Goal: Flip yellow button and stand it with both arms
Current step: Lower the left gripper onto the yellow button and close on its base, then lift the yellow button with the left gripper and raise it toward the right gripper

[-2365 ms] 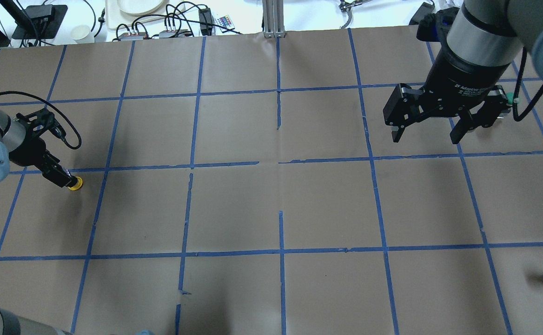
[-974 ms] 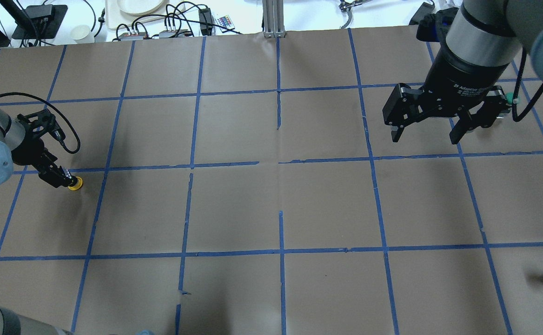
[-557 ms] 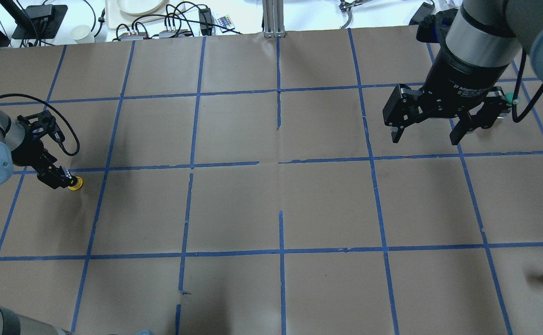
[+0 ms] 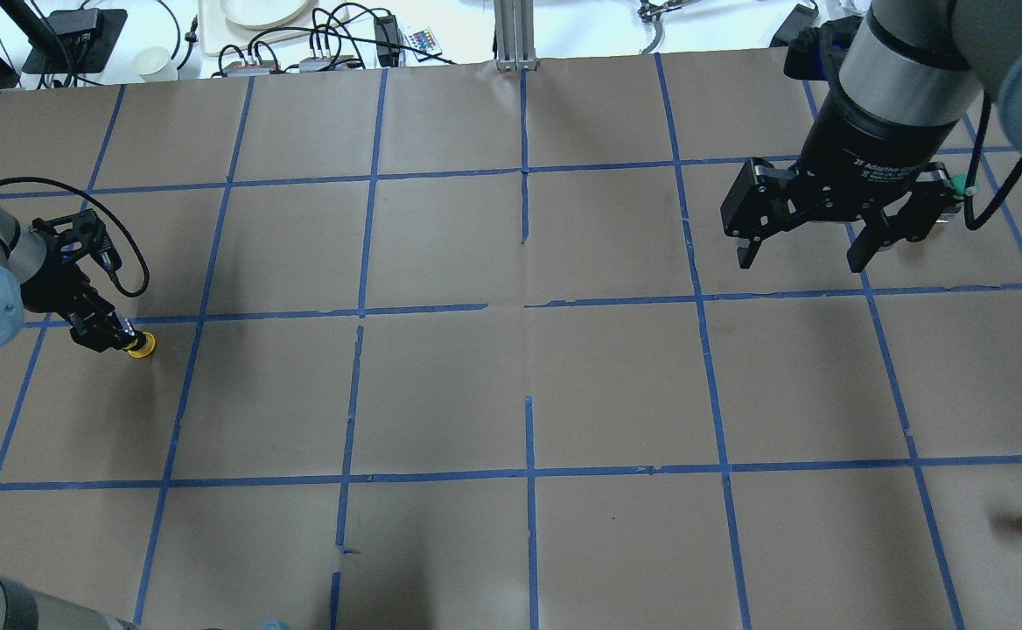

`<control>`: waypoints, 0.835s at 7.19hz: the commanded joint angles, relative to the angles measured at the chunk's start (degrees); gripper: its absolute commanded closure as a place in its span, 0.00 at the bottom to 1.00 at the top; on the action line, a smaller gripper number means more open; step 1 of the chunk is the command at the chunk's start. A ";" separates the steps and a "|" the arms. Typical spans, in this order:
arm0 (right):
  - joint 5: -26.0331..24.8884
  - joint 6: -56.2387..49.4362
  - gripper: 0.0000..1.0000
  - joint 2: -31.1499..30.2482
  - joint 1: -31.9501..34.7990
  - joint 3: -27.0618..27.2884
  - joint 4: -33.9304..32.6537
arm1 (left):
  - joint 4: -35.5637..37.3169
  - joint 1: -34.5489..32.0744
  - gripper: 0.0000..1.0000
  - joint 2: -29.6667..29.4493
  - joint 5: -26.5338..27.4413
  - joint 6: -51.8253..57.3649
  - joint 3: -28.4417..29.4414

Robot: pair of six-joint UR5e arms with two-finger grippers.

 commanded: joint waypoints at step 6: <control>0.11 0.03 0.00 0.00 -0.15 -0.09 -0.07 | -19.76 -1.38 0.76 11.76 -15.33 -2.12 0.21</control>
